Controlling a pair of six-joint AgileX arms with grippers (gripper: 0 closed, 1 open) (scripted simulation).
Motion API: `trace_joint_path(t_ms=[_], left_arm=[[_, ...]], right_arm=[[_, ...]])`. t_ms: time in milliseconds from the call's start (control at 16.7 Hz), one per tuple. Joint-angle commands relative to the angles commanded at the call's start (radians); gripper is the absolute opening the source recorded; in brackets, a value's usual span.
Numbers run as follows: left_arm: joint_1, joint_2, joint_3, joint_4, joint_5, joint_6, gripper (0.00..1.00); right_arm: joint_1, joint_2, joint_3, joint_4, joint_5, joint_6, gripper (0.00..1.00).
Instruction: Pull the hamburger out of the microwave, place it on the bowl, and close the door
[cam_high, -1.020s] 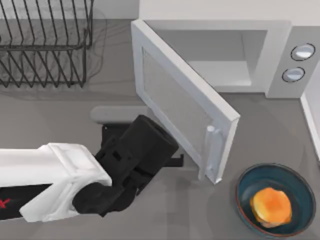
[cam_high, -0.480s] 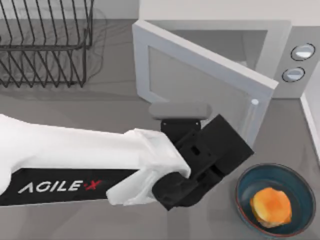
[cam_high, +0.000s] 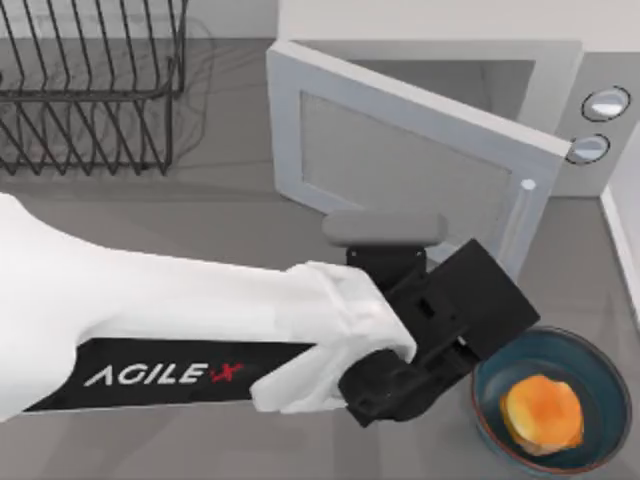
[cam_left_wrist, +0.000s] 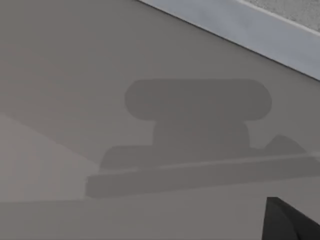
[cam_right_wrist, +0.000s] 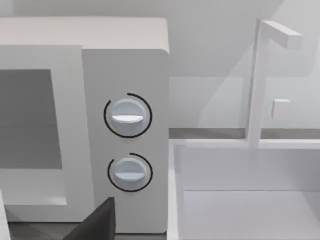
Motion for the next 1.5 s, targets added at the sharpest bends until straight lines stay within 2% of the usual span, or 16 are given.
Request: trace_joint_path(t_ms=[180,600,900,1080,1500], left_arm=[[-0.022,0.061,0.072,-0.043,-0.010,-0.024,0.00],[-0.099,0.289,0.446,-0.216,-0.041,-0.112,0.00],[-0.111,0.327,0.494,-0.246,-0.046,-0.126,0.00],[-0.089,0.339,0.509,-0.236,-0.036,-0.109,0.00],[0.080,0.492,0.719,-0.170,0.047,0.086,0.00]], right_arm=[[0.000,0.000,0.000,0.000,0.000,0.000,1.00],[0.000,0.000,0.000,0.000,0.000,0.000,1.00],[0.000,0.000,0.000,0.000,0.000,0.000,1.00],[0.000,0.000,0.000,0.000,0.000,0.000,1.00],[0.000,0.000,0.000,0.000,0.000,0.000,1.00]])
